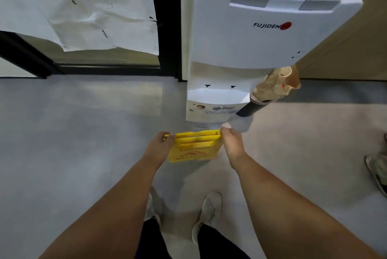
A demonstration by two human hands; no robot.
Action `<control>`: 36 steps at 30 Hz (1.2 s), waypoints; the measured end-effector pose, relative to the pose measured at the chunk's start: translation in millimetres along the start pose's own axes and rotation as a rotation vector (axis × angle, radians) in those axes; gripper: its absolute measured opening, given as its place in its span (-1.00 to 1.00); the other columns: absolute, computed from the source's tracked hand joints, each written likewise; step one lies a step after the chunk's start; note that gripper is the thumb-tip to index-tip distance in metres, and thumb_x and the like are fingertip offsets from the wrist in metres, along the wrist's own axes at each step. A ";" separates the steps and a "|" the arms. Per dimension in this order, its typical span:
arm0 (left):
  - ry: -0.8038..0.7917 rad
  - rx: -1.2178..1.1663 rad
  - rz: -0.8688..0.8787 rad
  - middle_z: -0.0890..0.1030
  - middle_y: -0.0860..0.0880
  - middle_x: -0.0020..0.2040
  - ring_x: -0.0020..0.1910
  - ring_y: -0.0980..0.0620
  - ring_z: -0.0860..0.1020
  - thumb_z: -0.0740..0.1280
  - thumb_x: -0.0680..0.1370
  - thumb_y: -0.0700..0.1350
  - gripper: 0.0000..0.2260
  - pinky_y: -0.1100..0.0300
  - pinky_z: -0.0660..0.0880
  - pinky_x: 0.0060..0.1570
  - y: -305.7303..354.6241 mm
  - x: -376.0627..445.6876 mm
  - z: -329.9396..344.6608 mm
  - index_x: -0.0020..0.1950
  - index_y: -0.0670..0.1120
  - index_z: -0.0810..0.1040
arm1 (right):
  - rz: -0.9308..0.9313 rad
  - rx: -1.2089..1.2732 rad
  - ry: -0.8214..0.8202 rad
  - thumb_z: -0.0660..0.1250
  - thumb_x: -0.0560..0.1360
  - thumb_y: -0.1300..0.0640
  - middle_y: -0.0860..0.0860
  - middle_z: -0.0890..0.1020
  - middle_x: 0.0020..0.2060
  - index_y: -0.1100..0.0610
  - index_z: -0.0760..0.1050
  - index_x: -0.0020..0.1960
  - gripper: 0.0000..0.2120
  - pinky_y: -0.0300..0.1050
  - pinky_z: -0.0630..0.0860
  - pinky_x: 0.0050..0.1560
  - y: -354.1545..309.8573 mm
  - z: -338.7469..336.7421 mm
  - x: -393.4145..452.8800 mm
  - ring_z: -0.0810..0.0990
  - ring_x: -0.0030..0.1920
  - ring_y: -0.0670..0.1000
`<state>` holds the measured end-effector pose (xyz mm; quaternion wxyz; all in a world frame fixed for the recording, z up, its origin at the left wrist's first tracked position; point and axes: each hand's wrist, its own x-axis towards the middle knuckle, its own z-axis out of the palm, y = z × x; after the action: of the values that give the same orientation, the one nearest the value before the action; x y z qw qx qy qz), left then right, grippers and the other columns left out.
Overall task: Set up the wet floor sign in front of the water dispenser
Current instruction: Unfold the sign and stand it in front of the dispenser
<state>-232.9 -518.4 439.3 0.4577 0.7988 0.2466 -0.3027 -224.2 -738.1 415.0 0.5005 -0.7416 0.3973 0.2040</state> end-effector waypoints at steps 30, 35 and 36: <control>-0.035 0.178 0.074 0.38 -0.15 0.48 0.45 -0.14 0.36 0.15 0.63 0.03 -0.54 0.01 0.31 0.43 21.2 -8.1 70.8 0.53 -0.01 0.25 | 0.012 -0.085 -0.005 0.03 0.61 -0.01 0.17 0.46 0.35 0.08 0.34 0.41 -0.58 0.12 0.37 0.33 48.7 -56.1 19.2 0.44 0.30 0.23; -0.017 0.180 0.072 0.52 -0.14 0.36 0.32 -0.12 0.49 0.20 0.61 0.05 -0.54 0.02 0.42 0.34 12.5 -14.4 80.1 0.51 0.05 0.29 | 0.002 -0.161 -0.028 0.06 0.60 0.01 0.14 0.39 0.43 0.08 0.26 0.47 -0.55 0.10 0.33 0.38 59.5 -68.2 26.8 0.37 0.39 0.22; -0.012 0.189 0.078 0.54 -0.13 0.33 0.29 -0.11 0.52 0.21 0.61 0.05 -0.54 0.02 0.44 0.32 11.4 -14.8 80.4 0.51 0.05 0.29 | 0.001 -0.174 -0.039 0.06 0.60 0.00 0.14 0.38 0.43 0.07 0.25 0.47 -0.54 0.11 0.33 0.38 61.9 -69.4 27.7 0.37 0.39 0.22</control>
<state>-256.2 -596.2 424.5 0.3932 0.8456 0.1832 -0.3113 -263.3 -822.9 388.6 0.4416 -0.7781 0.3685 0.2524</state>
